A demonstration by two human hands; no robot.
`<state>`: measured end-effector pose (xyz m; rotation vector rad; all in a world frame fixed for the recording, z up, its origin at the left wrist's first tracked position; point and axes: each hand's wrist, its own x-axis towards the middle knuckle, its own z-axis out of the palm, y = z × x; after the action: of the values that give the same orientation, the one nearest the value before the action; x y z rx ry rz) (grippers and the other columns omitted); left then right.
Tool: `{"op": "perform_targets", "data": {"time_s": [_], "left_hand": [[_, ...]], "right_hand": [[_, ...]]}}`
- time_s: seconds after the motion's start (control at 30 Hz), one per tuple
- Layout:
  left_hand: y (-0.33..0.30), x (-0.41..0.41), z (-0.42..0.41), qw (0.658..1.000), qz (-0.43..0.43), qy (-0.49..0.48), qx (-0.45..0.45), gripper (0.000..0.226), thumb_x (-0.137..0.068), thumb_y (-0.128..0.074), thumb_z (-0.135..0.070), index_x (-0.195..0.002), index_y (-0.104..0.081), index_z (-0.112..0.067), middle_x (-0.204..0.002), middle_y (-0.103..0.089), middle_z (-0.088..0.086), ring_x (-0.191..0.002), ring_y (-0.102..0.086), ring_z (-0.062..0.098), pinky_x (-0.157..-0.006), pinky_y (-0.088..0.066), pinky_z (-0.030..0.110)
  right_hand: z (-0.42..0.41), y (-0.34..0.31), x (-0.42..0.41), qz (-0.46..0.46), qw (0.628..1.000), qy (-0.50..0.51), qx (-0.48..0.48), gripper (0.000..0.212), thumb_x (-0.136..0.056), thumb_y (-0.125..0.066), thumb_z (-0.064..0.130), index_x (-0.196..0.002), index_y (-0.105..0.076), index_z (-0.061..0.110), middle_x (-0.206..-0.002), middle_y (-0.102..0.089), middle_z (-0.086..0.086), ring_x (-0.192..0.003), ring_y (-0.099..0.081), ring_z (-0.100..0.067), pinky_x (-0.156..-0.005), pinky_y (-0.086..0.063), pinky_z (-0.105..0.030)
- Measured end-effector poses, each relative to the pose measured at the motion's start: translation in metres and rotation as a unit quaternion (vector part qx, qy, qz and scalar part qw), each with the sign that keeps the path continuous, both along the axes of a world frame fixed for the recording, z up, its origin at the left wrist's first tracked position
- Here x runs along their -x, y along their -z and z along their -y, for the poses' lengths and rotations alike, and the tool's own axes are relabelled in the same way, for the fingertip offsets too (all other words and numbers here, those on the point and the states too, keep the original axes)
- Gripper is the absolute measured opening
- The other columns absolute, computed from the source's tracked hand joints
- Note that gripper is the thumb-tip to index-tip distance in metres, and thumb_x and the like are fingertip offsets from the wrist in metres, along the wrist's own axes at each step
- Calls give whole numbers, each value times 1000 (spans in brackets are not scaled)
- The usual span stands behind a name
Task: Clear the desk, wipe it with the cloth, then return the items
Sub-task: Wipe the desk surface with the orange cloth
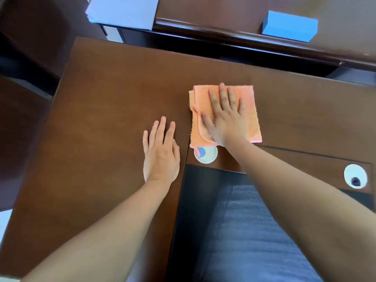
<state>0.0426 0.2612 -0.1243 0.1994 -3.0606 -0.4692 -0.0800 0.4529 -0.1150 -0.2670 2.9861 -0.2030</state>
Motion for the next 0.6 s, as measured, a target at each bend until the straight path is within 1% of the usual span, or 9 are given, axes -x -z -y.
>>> {"op": "perform_targets", "data": {"time_s": [0.17, 0.27, 0.33, 0.37, 0.43, 0.5, 0.6], "left_hand": [[-1, 0, 2, 999, -17, 9, -33, 50, -110, -30, -24, -159, -40, -20, -171, -28, 4, -160, -21, 23, -131, -14, 51], [-8, -7, 8, 993, -41, 15, -110, 44, -110, -39, -12, -153, -51, -16, -167, -37, 5, -158, -27, 22, -132, -11, 49], [-15, -22, 11, 984, -59, 22, -165, 43, -109, -41, -7, -149, -56, -15, -164, -43, 4, -156, -31, 21, -133, -11, 45], [-18, -34, 11, 982, -67, 23, -175, 43, -109, -41, -6, -148, -57, -15, -163, -45, 3, -155, -34, 20, -132, -12, 42], [-22, -67, 10, 982, -77, 19, -172, 42, -109, -43, -6, -147, -57, -14, -161, -48, 3, -153, -38, 20, -132, -17, 43], [-23, -107, 7, 984, -62, 11, -165, 41, -110, -43, -7, -149, -56, -14, -161, -47, 4, -153, -38, 21, -131, -20, 45], [-22, -158, 4, 987, -24, -8, -161, 42, -111, -43, -13, -152, -53, -15, -165, -42, 4, -155, -34, 22, -132, -18, 44]], "right_hand": [[0, 3, -68, 3, 1000, 16, 13, 76, -104, -10, 68, -170, 0, 31, -179, 7, -2, -164, 8, -25, -131, -1, -57], [1, 3, -117, 2, 1000, 26, 8, 75, -104, -11, 66, -169, 1, 31, -178, 9, -2, -164, 9, -25, -130, -3, -58], [2, 3, -150, 1, 999, 32, 4, 75, -105, -14, 65, -169, 3, 31, -178, 8, -2, -164, 9, -25, -130, -4, -58], [3, 3, -167, 1, 999, 36, 3, 75, -105, -15, 65, -169, 5, 31, -178, 8, -2, -164, 10, -25, -130, -4, -57], [6, 2, -198, 3, 999, 39, 1, 75, -106, -15, 64, -169, 6, 30, -178, 8, -3, -164, 9, -26, -130, -5, -57], [9, 1, -226, 7, 999, 40, -1, 76, -105, -14, 65, -169, 6, 29, -178, 9, -3, -164, 10, -26, -130, -5, -58], [12, 2, -266, 15, 999, 41, 0, 76, -106, -11, 66, -169, 8, 30, -178, 12, -2, -164, 13, -26, -130, -5, -58]]}}
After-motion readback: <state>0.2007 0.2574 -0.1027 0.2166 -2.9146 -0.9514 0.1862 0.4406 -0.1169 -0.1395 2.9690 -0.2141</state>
